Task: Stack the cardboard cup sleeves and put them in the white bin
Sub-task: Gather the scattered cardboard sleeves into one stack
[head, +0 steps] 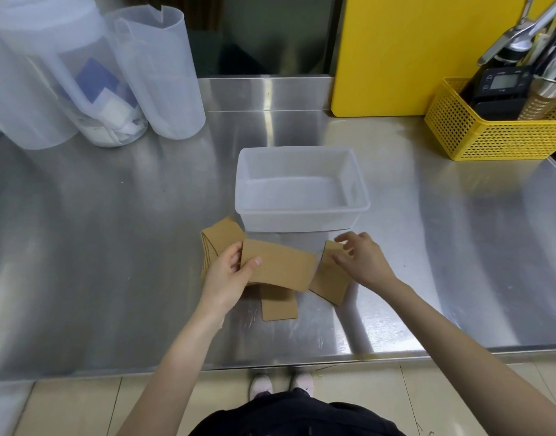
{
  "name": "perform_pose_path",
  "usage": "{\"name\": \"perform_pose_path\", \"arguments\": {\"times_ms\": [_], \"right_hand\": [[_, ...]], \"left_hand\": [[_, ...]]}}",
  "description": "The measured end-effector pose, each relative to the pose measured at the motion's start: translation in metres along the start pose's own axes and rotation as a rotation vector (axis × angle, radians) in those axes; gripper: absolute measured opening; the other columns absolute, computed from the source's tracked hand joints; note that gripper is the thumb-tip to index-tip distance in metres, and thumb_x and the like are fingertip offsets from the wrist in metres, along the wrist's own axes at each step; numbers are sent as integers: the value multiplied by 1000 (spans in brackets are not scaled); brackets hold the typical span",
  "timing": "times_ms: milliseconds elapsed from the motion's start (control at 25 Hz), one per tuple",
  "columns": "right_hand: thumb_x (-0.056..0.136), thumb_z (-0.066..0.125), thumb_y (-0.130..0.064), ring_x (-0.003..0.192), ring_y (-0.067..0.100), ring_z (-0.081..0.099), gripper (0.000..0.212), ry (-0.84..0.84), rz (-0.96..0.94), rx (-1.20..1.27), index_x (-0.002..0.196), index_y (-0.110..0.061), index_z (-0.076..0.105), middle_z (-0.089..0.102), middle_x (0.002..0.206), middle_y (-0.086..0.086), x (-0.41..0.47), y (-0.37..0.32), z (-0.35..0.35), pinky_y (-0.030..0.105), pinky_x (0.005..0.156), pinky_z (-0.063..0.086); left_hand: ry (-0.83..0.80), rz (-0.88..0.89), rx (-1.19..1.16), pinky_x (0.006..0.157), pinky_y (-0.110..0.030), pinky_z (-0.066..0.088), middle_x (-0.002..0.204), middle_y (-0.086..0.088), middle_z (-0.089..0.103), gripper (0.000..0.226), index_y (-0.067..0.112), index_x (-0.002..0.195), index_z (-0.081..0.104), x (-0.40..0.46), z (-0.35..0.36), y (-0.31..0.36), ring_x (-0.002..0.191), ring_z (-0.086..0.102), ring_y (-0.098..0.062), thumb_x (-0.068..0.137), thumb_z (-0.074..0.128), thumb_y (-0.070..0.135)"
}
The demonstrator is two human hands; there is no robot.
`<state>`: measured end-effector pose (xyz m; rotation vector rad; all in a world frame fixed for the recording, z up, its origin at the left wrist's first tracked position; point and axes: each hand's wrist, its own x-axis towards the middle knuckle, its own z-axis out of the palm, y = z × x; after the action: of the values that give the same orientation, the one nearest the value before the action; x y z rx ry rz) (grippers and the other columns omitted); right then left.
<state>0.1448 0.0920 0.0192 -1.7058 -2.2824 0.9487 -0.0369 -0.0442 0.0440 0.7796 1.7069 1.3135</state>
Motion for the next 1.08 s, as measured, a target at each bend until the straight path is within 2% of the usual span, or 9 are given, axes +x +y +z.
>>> {"name": "perform_pose_path", "arguments": {"times_ms": [80, 160, 320, 520, 600, 680, 880, 960, 1080], "right_hand": [[78, 62, -36, 115, 33, 47, 56, -107, 115, -141, 125, -11, 43, 44, 124, 17, 6, 12, 5, 44, 93, 43], [73, 66, -46, 119, 34, 40, 71, -151, 169, -206, 126, -9, 37, 38, 125, 17, 10, 17, 12, 45, 92, 41], [66, 73, -45, 117, 33, 36, 78, -157, 208, -204, 122, -7, 34, 32, 123, 16, 17, 14, 17, 42, 89, 40], [65, 77, -26, 108, 37, 42, 70, -73, 207, -73, 112, -4, 30, 38, 117, 20, 17, 13, 20, 43, 84, 41], [72, 69, -12, 102, 38, 48, 59, -55, 148, 47, 114, -4, 28, 45, 115, 22, 13, 15, 22, 43, 79, 42], [76, 62, -5, 100, 36, 51, 59, -58, 86, 178, 123, -7, 26, 50, 112, 19, 7, 17, 22, 37, 75, 42], [79, 66, -13, 83, 23, 55, 71, 27, -8, 418, 135, -21, 24, 57, 93, 8, -6, 10, -7, 19, 59, 40], [83, 62, -16, 83, 20, 57, 62, 24, -77, 481, 132, -18, 25, 61, 95, 3, -11, 0, -25, 15, 62, 42], [86, 57, -18, 81, 15, 57, 38, -135, -261, 374, 118, -19, 38, 59, 90, -7, -21, -22, -37, 15, 66, 45]], "left_hand": [[24, 3, -11, 74, -17, 48, 89, 18, 60, 30, 38, 83, 51, -1, -4, 1, 82, 58, 7, 84, 55, 8], [36, 1, -6, 76, -18, 47, 90, 17, 61, 30, 38, 83, 51, -2, -8, 0, 84, 58, 5, 84, 55, 9], [69, -9, 10, 71, -13, 49, 92, 15, 61, 26, 36, 88, 52, -3, -14, -3, 87, 57, 4, 84, 56, 10], [83, -8, 1, 68, -9, 50, 92, 14, 61, 30, 38, 83, 52, -4, -15, -3, 84, 57, 7, 84, 55, 9], [77, -7, -4, 68, -11, 50, 91, 15, 61, 30, 38, 83, 52, -3, -15, -2, 84, 57, 7, 84, 55, 9], [72, -6, -8, 67, -12, 51, 91, 17, 61, 29, 38, 83, 52, -2, -15, 0, 84, 57, 7, 84, 55, 9], [82, -17, -14, 77, -21, 50, 99, 6, 63, 21, 30, 91, 54, 0, -14, 1, 88, 60, -4, 84, 55, 9], [82, -16, 2, 83, -26, 49, 104, 3, 62, 20, 27, 97, 53, 0, -13, 1, 92, 60, -10, 84, 55, 11], [56, -4, 10, 69, -14, 50, 98, 9, 61, 22, 34, 92, 52, 0, -9, 2, 86, 58, 2, 84, 55, 13]]}}
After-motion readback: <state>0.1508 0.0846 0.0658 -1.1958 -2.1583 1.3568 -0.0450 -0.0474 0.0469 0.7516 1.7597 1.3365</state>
